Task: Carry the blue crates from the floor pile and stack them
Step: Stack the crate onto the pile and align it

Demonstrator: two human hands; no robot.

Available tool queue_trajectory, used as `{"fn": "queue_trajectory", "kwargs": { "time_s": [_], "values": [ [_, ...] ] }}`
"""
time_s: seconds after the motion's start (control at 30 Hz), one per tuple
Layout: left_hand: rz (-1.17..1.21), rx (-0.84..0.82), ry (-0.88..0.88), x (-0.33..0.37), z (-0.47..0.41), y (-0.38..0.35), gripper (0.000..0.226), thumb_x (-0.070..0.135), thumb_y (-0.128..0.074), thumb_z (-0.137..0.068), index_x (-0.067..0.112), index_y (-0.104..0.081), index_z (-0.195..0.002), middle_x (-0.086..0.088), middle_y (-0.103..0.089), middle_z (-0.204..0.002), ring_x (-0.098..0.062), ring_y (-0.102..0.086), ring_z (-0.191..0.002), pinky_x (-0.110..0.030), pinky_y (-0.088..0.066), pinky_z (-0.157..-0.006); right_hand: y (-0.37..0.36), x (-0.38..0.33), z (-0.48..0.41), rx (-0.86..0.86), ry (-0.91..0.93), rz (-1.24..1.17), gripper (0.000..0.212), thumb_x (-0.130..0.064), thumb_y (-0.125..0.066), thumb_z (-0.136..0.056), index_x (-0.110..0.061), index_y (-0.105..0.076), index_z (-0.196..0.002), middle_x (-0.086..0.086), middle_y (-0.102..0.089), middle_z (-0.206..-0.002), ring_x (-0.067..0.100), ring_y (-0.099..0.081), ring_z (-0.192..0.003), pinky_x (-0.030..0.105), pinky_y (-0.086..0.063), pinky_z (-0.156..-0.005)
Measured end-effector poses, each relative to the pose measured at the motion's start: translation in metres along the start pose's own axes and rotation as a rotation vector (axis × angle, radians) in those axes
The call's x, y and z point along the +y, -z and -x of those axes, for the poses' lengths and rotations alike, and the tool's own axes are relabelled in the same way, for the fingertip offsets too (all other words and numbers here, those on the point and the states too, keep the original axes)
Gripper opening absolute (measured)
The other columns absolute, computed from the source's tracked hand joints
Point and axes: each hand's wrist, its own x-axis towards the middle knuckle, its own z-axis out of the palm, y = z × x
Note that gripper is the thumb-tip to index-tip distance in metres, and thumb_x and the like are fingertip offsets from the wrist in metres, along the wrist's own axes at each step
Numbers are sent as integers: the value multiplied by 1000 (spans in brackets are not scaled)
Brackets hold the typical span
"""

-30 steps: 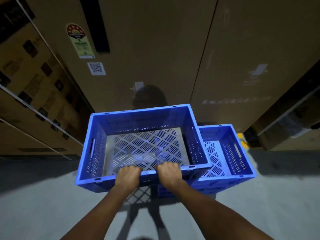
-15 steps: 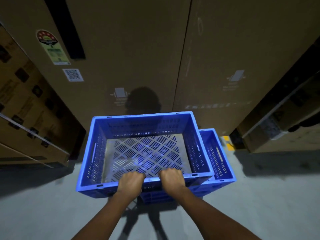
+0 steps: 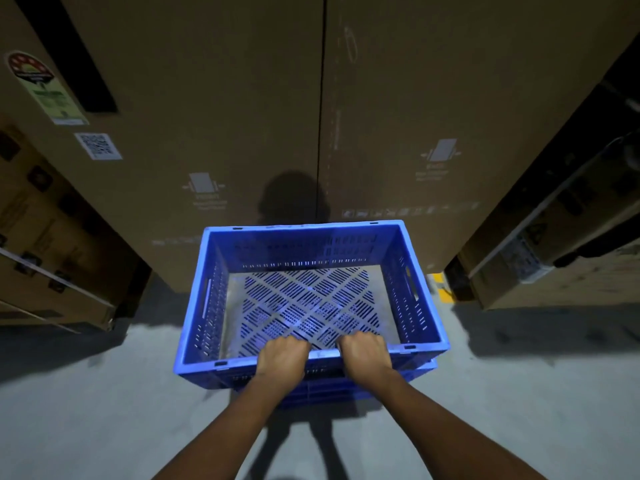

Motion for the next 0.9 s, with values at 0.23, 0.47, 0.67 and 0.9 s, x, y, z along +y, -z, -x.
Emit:
{"fn": "queue_trajectory", "kwargs": {
  "time_s": [0.23, 0.47, 0.67, 0.9],
  "values": [
    [-10, -2, -26, 46, -17, 6, 28, 13, -56, -87, 19, -61, -114, -8, -68, -109, -33, -63, -104, -43, -50, -86, -3, 49, 8, -26, -14, 9, 19, -15, -60, -83, -18, -65, -101, 8, -69, -97, 31, -66, -94, 40, -51, -80],
    [10, 36, -3, 49, -20, 0, 26, 14, -55, -86, 21, -62, -110, -6, -69, -103, -31, -65, -99, -42, -51, -83, -6, 54, 4, -17, 23, 19, 18, -19, -60, -84, -18, -65, -101, 8, -70, -95, 32, -66, -92, 40, -51, -79],
    [59, 28, -28, 46, -23, 2, 29, 17, -62, -84, 20, -62, -113, -8, -68, -105, -32, -64, -100, -42, -51, -83, -13, 54, -3, 12, 32, 38, 22, -18, -56, -85, -22, -62, -105, 7, -71, -98, 30, -66, -94, 41, -52, -79],
    [308, 87, -266, 16, -4, -3, 60, 49, -53, -85, 13, -46, -132, -12, -53, -129, -32, -44, -123, -49, -34, -107, -6, 38, 4, -82, 14, 43, 49, -47, -66, -76, -30, -53, -121, 0, -64, -117, 25, -59, -111, 38, -49, -89]
  ]
}}
